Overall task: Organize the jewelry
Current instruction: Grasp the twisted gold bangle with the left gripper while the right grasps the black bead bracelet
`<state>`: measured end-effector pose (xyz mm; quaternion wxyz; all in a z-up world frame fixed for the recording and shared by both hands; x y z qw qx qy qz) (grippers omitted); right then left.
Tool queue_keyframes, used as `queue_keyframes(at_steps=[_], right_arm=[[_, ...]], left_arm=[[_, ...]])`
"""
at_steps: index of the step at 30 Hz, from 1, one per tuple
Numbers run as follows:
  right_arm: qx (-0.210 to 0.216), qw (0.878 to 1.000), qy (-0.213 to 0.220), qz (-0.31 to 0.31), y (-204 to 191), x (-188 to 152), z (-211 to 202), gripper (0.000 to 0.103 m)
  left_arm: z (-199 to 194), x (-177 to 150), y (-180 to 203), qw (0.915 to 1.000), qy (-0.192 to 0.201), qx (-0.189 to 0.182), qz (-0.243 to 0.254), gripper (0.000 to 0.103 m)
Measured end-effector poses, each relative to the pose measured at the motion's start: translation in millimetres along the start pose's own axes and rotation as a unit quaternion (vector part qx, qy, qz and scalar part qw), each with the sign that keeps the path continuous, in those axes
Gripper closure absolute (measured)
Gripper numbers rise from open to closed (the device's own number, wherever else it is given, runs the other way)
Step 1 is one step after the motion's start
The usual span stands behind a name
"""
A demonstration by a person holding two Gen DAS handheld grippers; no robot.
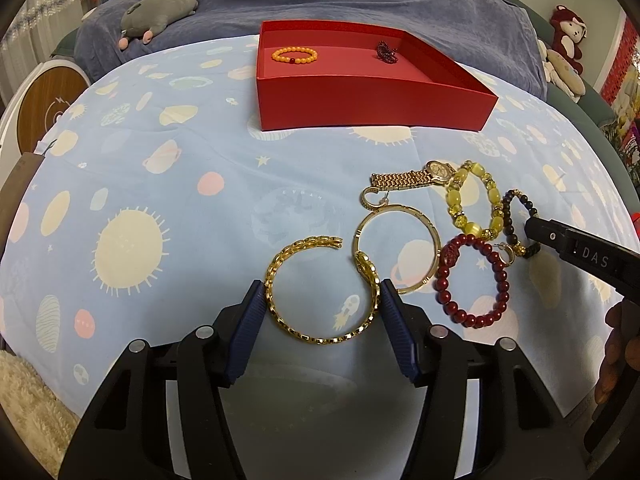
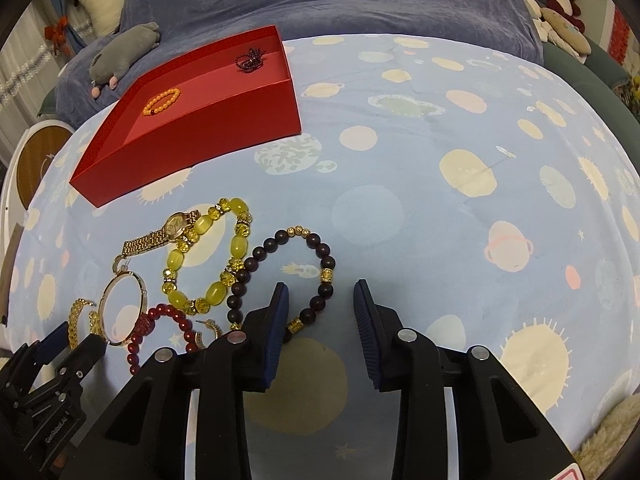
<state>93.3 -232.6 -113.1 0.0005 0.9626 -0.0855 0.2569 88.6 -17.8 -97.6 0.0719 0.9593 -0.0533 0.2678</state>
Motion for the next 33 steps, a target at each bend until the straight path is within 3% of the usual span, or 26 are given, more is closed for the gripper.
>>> queue_keyframes(at_steps=[4, 6, 14, 20, 33], right_arm=[[0.000, 1.000, -0.001, 0.007, 6, -1, 0, 0.091], [0.005, 1.000, -0.003, 0.012, 8, -2, -1, 0.095], [0.023, 1.000, 0.003, 0.021, 8, -1, -14, 0.095], [0.043, 0.999, 0.022, 0.015, -3, 12, -35, 0.095], [0.074, 0.994, 0.079, -0.031, -30, 90, -68, 0.095]], left_arm=[[0, 0, 0, 1.0000, 0.000, 0.000, 0.000, 0.048], [0, 0, 0, 1.0000, 0.000, -0.001, -0.001, 0.048], [-5, 2, -1, 0.9996, -0.007, -0.018, -0.020, 0.048], [-22, 18, 3, 0.9989, 0.010, -0.035, -0.029, 0.048], [-45, 117, 9, 0.9957, 0.069, -0.054, -0.028, 0.048]])
Point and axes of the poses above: each gripper's, at about its wrist camera, not at the fingertips, and z roughly the way its jaws point, y to its right, x to its top, the point moved 9 cm from there along z, roughly the way its jaws point, and after that the axes turned 5 degrees about -z, right-handed, at the moved point
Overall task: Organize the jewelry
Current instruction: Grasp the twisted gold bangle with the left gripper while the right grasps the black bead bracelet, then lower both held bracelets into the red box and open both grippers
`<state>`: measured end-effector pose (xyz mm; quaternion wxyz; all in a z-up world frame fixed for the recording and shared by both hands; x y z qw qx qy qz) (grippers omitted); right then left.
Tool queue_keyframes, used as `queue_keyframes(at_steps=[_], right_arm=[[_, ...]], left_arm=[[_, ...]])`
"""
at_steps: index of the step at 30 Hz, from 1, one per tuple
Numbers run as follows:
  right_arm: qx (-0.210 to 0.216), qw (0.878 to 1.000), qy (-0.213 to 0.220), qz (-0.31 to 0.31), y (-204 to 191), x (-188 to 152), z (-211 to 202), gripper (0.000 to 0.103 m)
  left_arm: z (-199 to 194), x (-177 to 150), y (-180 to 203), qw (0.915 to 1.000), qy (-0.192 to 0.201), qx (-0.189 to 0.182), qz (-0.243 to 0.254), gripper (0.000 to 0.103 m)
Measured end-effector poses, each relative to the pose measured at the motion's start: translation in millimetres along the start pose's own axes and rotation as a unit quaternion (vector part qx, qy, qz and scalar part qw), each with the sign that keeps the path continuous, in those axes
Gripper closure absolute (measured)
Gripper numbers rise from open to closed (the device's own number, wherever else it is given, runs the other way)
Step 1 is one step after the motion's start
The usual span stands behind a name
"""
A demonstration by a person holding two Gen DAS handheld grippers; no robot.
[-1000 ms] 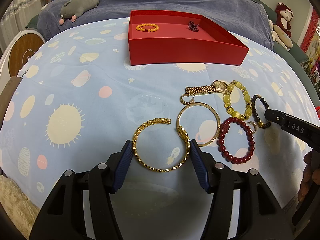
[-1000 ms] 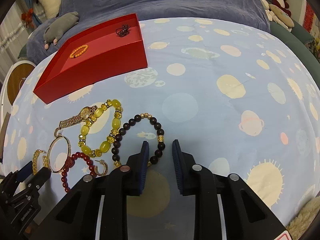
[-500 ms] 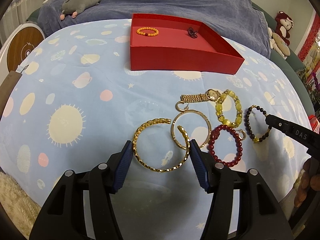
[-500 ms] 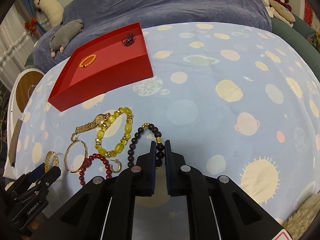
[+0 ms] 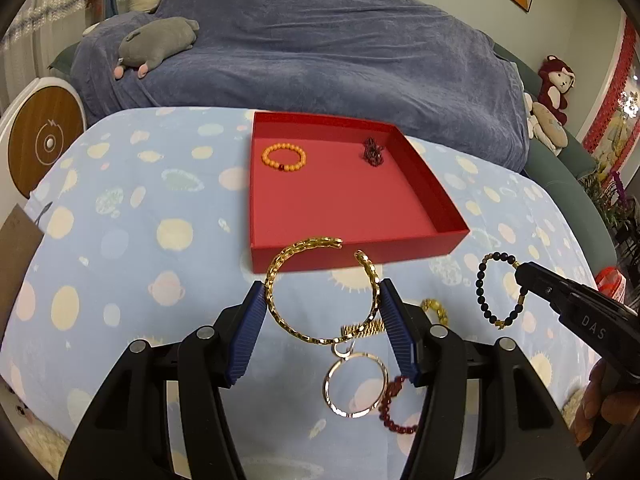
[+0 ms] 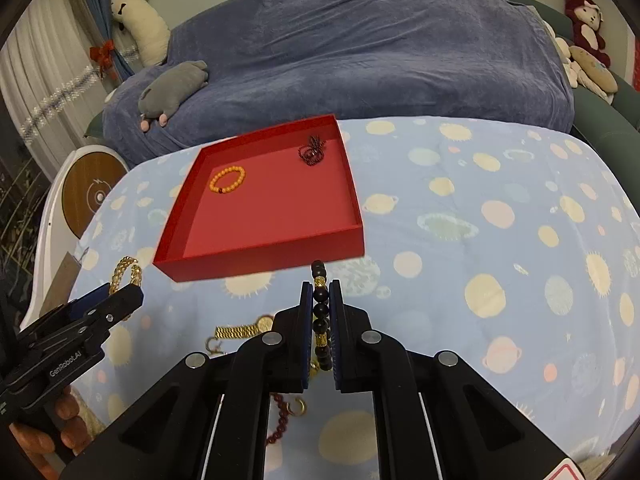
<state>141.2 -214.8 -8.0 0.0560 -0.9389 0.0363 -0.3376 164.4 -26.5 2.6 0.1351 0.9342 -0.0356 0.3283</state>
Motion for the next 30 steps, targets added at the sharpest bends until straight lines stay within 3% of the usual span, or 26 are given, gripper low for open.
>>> queue_keyframes(at_steps=[8, 16, 22, 30], right_arm=[[0.035, 0.999, 0.018, -0.017, -16, 67, 25, 0.095], [0.068, 0.997, 0.002, -0.029, -34, 117, 83, 0.095], [0.083, 0.996, -0.025, -0.029, -41, 131, 133, 0.095], [0.053, 0.996, -0.055, -0.038, -26, 127, 178, 0.095]], left_arm=[[24, 66, 5, 0.9996, 0.026, 0.002, 0.013, 0.048], [84, 98, 3, 1.0000, -0.001, 0.003, -0.001, 0.048], [126, 103, -1, 0.9997, -0.021, 0.010, -0.002, 0.048], [158, 100, -6, 0.9988, -0.036, 0.032, 0.004, 0.048]])
Point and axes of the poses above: each gripper's, at about its wrist camera, not at the fingertips, and z roughly the way its jaws point, y to its right, x to its top, the point moved 9 cm from there along z, roughly the way its jaws point, and after that the axes turned 5 degrees about -z, right-handed, at the moved point
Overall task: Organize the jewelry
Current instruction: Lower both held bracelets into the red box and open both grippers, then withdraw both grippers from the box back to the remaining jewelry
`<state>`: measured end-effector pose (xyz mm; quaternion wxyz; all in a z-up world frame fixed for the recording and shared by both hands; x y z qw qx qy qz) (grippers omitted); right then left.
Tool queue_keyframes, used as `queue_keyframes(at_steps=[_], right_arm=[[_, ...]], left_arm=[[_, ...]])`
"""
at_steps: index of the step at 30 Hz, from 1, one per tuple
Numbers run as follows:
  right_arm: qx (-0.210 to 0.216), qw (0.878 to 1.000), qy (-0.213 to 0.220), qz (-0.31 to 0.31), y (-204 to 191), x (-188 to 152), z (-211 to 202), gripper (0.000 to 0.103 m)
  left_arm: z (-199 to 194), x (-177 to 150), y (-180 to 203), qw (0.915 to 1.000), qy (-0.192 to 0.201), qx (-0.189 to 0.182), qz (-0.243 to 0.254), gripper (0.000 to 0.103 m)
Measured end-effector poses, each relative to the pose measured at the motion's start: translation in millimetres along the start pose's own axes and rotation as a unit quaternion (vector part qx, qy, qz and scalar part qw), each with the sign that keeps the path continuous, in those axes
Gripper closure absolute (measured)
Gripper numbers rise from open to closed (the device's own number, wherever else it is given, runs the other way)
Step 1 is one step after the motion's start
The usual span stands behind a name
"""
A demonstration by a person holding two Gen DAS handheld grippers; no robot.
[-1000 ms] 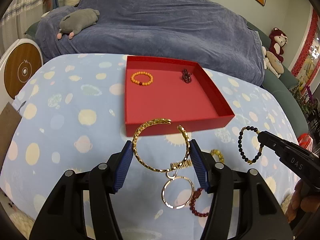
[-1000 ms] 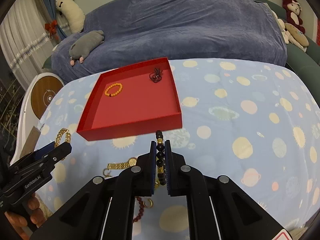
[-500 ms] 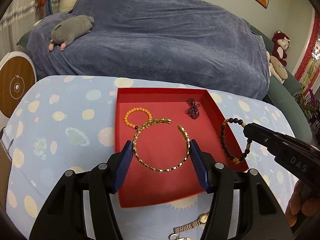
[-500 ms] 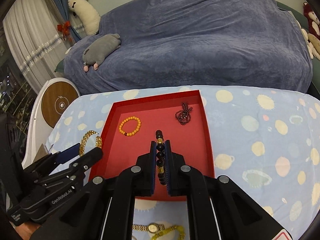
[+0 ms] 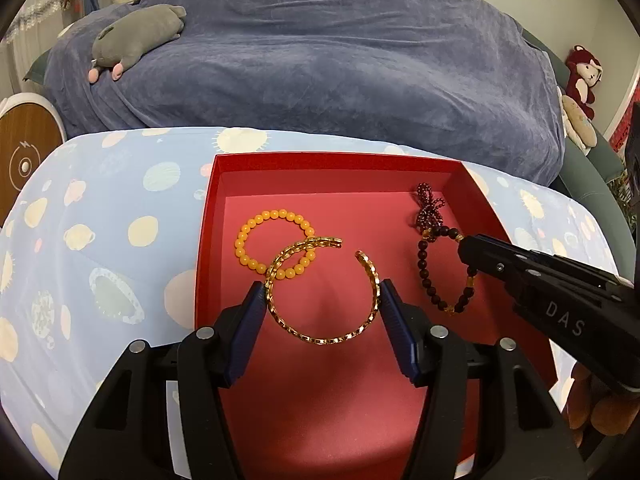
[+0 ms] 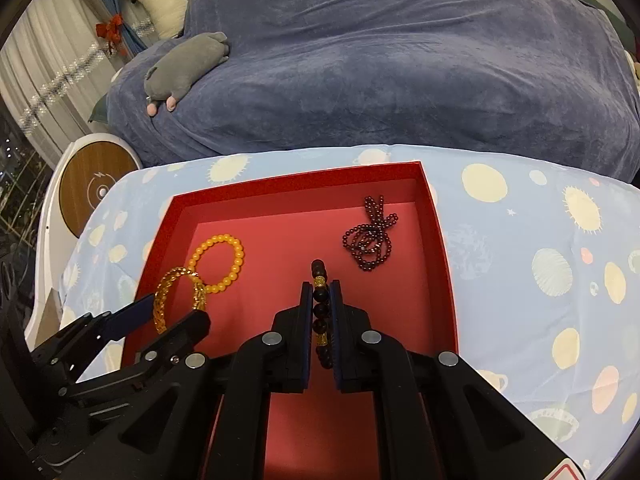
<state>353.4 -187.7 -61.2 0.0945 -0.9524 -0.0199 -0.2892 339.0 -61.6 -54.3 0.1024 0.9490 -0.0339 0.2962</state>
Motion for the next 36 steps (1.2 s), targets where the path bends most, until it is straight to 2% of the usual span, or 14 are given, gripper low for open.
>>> queue_keyframes(at_steps=[3, 5, 7, 11, 17, 24, 36], right_arm=[[-0.014, 1.000, 0.000, -0.007, 9, 0, 6, 0.095], [-0.027, 1.000, 0.008, -0.013, 12, 1, 4, 0.090], [-0.033, 0.999, 0.014, -0.013, 15, 1, 0, 0.089], [-0.036, 0.999, 0.030, -0.008, 18, 3, -11, 0.077], [-0.039, 0.998, 0.044, -0.021, 12, 0, -34, 0.077], [-0.043, 0.997, 0.059, -0.025, 6, -24, -74, 0.077], [-0.049, 0.997, 0.060, -0.021, -4, -70, -121, 0.077]], left_arm=[[5, 0, 1, 0.9999, 0.000, 0.009, 0.004, 0.048], [5, 1, -1, 0.9998, 0.007, 0.017, 0.006, 0.047], [4, 3, -1, 0.9996, 0.014, 0.024, 0.007, 0.040], [-2, 6, -2, 0.9994, 0.021, 0.028, 0.002, 0.037], [-16, 6, -2, 0.9991, 0.028, 0.031, 0.005, 0.037], [-54, -2, 0, 0.9987, 0.045, 0.021, 0.009, 0.037], [-113, -57, 10, 0.9986, 0.045, 0.002, 0.026, 0.037]])
Point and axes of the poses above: each gripper's, at about its wrist camera, not at the fingertips, and z roughly the way its jaws point, y to its right, x to its top, the point moved 9 cm from there along z, roughly the way its jaws point, and after that the axes turned 5 degrees about -z, right-handed, at the moved point
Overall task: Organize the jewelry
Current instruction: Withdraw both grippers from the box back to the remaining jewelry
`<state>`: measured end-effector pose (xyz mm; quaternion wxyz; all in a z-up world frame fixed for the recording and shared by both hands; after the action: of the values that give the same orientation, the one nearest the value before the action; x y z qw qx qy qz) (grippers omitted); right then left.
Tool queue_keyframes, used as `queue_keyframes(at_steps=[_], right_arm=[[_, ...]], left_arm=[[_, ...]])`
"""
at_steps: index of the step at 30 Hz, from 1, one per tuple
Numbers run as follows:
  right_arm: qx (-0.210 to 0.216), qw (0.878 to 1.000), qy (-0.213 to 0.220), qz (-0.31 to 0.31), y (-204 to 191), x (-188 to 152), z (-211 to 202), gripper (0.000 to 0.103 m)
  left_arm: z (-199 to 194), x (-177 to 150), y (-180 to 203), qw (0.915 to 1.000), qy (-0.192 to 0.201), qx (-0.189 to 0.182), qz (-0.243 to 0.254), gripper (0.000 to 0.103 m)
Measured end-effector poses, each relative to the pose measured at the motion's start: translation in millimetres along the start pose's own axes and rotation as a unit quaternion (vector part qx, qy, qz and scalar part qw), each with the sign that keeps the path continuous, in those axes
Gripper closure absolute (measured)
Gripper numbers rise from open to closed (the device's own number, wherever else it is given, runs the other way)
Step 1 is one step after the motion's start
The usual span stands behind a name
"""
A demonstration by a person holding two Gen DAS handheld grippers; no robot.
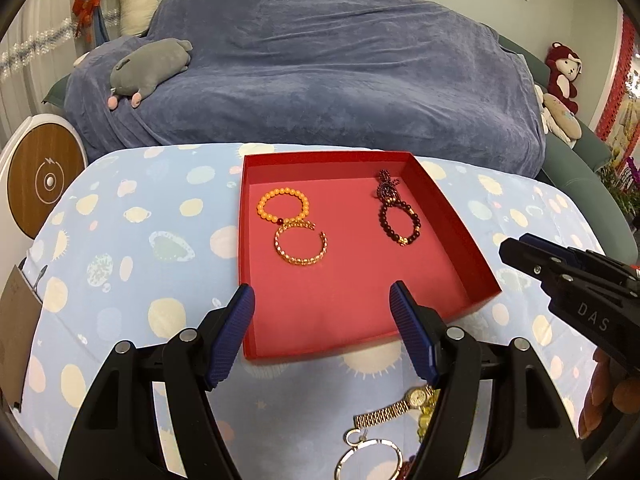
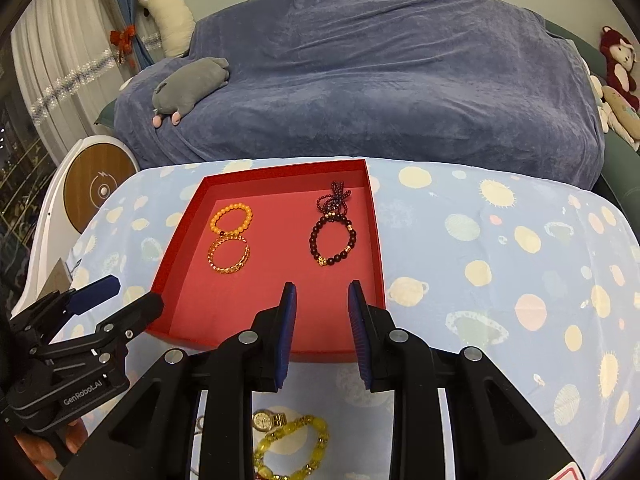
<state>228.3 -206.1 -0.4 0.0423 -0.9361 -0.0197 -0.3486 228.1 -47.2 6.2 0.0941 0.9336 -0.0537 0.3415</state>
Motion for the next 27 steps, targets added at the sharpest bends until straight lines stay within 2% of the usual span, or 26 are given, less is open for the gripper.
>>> queue_keyframes(at_steps=[11, 20, 26, 27], right_arm=[[0.002, 1.000, -0.023, -0.004, -13, -44, -17, 0.077], [0.001, 0.999, -0.038, 0.001, -18, -76, -20, 0.077], [-0.001, 0.998, -0.060, 0.016, -13, -116, -24, 0.077], [-0.003, 0.998, -0.064, 0.017, -12, -123, -25, 0.077]], left_arm=[[-21, -59, -1, 0.9989, -0.035, -0.019, -0.025, 0.037], [-21, -103, -8, 0.9973, -0.063, -0.014, -0.037, 0.037], [-20, -128, -9, 0.9964, -0.077, -0.014, -0.032, 0.038], [-19, -132, -9, 0.9963, -0.079, -0.015, -0.031, 0.041]])
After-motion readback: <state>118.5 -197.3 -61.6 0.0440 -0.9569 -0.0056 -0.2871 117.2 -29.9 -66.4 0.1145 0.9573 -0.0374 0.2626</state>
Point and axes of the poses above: each gripper's, at about its wrist camera, not at the fingertips, and z roughly the way its jaws point, y to its right, x to its top, the point moved 9 cm from there along z, roughly the way its jaws point, and after that the axes turned 5 degrees about -z, right-handed, at the moved point
